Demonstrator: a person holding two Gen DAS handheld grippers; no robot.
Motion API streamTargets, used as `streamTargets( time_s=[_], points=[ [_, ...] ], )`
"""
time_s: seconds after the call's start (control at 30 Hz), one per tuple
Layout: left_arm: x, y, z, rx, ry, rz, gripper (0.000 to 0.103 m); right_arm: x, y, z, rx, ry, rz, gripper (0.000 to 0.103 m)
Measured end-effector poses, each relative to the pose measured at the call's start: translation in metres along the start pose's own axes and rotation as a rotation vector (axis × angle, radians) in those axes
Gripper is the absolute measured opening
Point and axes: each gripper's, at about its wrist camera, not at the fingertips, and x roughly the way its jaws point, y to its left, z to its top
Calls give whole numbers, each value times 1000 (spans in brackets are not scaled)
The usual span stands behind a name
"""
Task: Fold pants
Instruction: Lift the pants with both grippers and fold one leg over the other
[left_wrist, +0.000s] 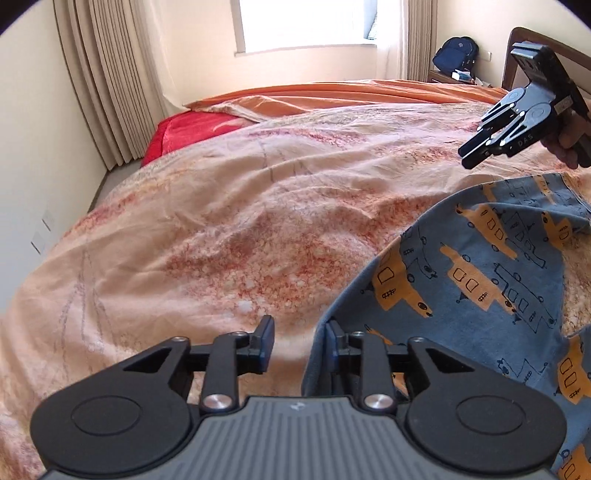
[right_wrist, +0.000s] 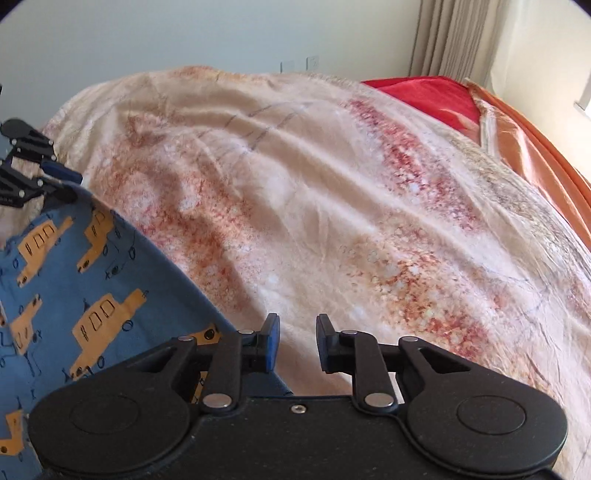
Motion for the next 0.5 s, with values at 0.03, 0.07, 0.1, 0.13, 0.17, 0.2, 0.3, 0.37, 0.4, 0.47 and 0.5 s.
streamTargets(
  time_s=[0.03,0.07,0.1,0.13,0.17,0.2,0.3,0.37,0.4,0.47,0.5],
  points=[
    [-8,-7,4,22,-21,5,48,-20,-11,-6,54,-31,-7,33],
    [-15,-14,10,25,-42,-11,56,-39,-23,-14,107,-50,-20,33],
    [-19,-21,16,19,-59,-44,65,-56,-33,-24,151,-61,-40,36],
    [-23,-33,26,12,-81,-85,70,-77,-48,-42,204,-55,-87,41],
    [-25,-46,35,6,-103,-128,77,-95,-63,-61,250,-40,-142,45],
    [-24,-58,43,5,-117,-172,83,-111,-77,-82,299,-29,-193,51],
    [-4,-109,69,10,-123,-320,87,-155,-113,-153,477,26,-306,53],
    [24,-146,82,20,-89,-385,86,-171,-125,-195,582,51,-310,52],
    [40,-164,86,15,-65,-412,84,-174,-127,-211,622,58,-299,51],
    [67,-194,91,6,-16,-452,81,-175,-128,-242,712,54,-279,51],
    [79,-207,90,-1,2,-463,81,-174,-129,-253,751,42,-262,49]
  ],
)
